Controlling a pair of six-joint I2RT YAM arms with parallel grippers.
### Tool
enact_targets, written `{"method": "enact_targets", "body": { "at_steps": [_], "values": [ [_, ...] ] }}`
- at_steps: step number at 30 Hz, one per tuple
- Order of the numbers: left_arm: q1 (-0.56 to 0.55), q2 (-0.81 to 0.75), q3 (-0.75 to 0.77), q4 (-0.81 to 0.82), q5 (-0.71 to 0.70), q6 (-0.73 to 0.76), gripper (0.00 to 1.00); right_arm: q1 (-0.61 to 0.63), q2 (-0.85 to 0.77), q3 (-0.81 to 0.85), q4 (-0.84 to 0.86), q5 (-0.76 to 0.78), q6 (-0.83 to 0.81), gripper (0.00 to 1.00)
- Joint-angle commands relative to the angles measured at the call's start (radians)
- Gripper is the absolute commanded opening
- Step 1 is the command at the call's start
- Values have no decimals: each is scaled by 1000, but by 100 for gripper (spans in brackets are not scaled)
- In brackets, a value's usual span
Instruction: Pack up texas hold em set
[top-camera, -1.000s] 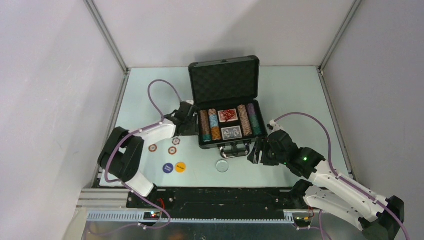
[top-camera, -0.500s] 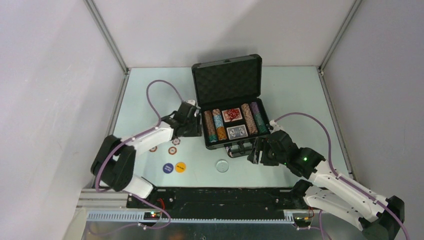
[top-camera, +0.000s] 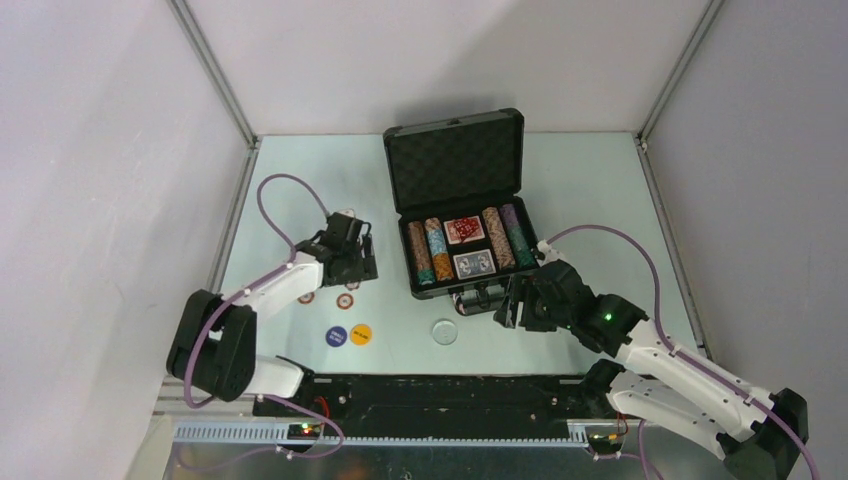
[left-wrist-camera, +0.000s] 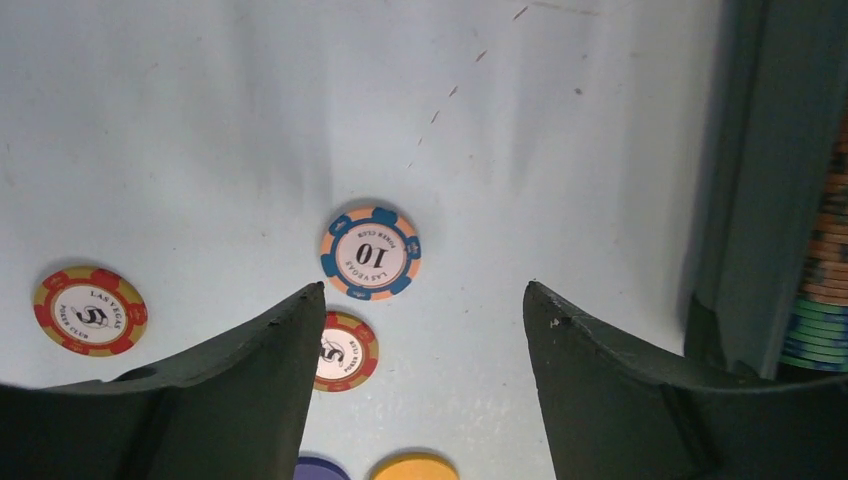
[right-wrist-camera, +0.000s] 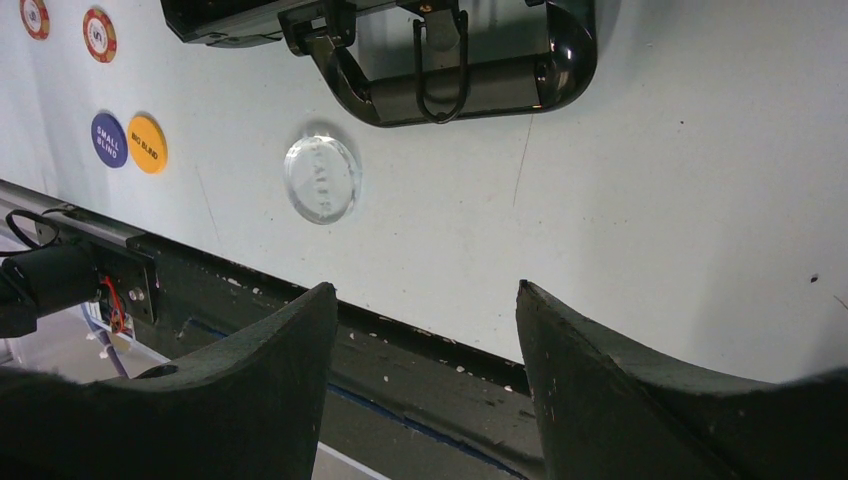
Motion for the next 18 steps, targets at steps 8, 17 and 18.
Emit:
{"method": "enact_targets", "body": {
  "at_steps": [8, 17, 18],
  "values": [
    [20, 54, -13, 29, -62, -33, 81, 8, 3, 6, 33, 11, 1, 70],
    [35, 95, -15, 53, -46, -27, 81, 7, 2, 7, 38, 5, 1, 70],
    [37, 103, -14, 56, -40, -27, 81, 7, 2, 7, 38, 5, 1, 70]
  ]
}}
